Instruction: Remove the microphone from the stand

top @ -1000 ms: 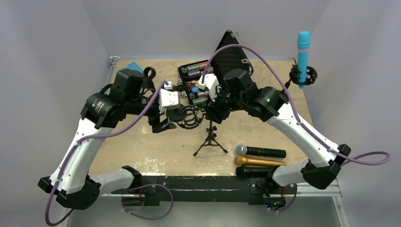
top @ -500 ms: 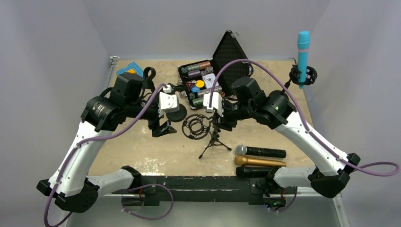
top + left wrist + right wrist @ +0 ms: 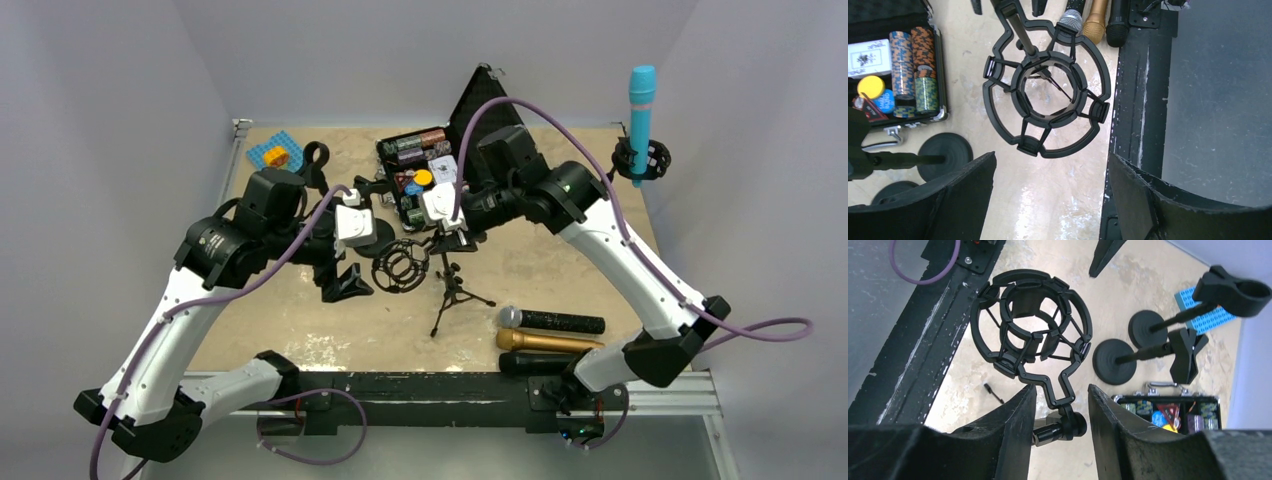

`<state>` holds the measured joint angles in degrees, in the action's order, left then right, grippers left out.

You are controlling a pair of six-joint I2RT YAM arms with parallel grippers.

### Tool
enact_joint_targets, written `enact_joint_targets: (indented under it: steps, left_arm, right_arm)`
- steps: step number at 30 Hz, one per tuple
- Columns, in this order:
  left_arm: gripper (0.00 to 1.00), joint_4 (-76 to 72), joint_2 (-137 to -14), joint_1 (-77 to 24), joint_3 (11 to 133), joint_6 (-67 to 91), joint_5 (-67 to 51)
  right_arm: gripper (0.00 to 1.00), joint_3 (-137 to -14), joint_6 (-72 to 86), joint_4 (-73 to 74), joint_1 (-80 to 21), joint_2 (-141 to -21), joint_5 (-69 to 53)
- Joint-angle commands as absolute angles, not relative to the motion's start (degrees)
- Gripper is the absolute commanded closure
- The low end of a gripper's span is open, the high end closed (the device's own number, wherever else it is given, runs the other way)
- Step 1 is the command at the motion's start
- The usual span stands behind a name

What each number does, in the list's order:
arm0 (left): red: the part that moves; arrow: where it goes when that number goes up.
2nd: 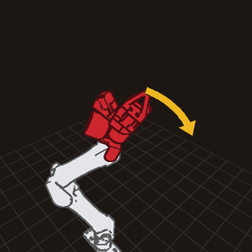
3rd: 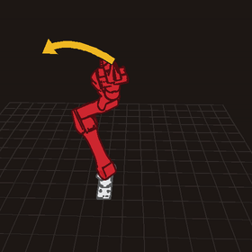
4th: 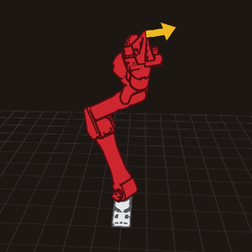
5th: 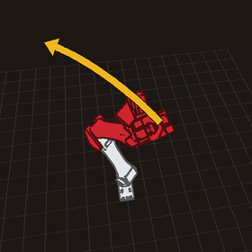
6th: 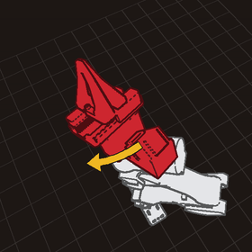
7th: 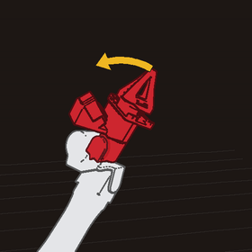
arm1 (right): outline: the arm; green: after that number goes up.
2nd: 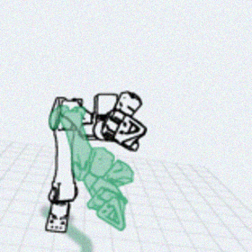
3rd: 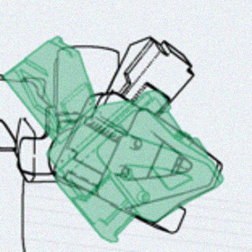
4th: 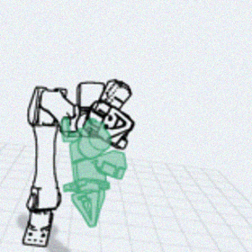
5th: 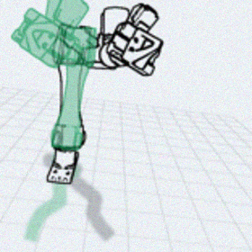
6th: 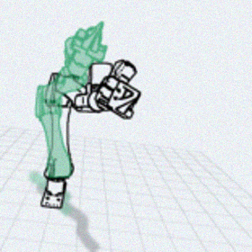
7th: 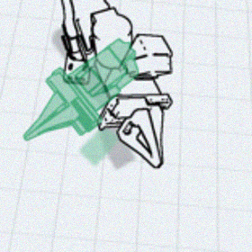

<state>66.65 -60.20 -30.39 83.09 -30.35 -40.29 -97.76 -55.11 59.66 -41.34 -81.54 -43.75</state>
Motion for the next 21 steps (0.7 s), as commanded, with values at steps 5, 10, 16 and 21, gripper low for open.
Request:
enact_joint_targets:
  steps: [5, 10, 16, 21]
  left_arm:
    - [0.13, 61.52, -60.12, -30.05, 80.89, -24.64, -42.98]
    - [0.12, 59.66, -61.44, -29.99, 80.44, -23.41, -46.59]
    - [0.11, 52.6, -63.05, -30.02, 79.35, -19.66, -53.98]
    - [0.09, 45.23, -65.5, -30.05, 79.1, -14.65, -59.41]
  right_arm:
    - [0.54, -101.04, -70.17, 69.64, -40.66, -82.01, -45.62]
    - [0.45, -98.26, -61.78, 64.21, -37.15, -78.91, -44.72]
    - [0.26, -95.65, -46.71, 55.54, -36.56, -72.99, -38.0]
    - [0.23, -102.32, -34.45, 61.35, -36.72, -76.27, -33.5]
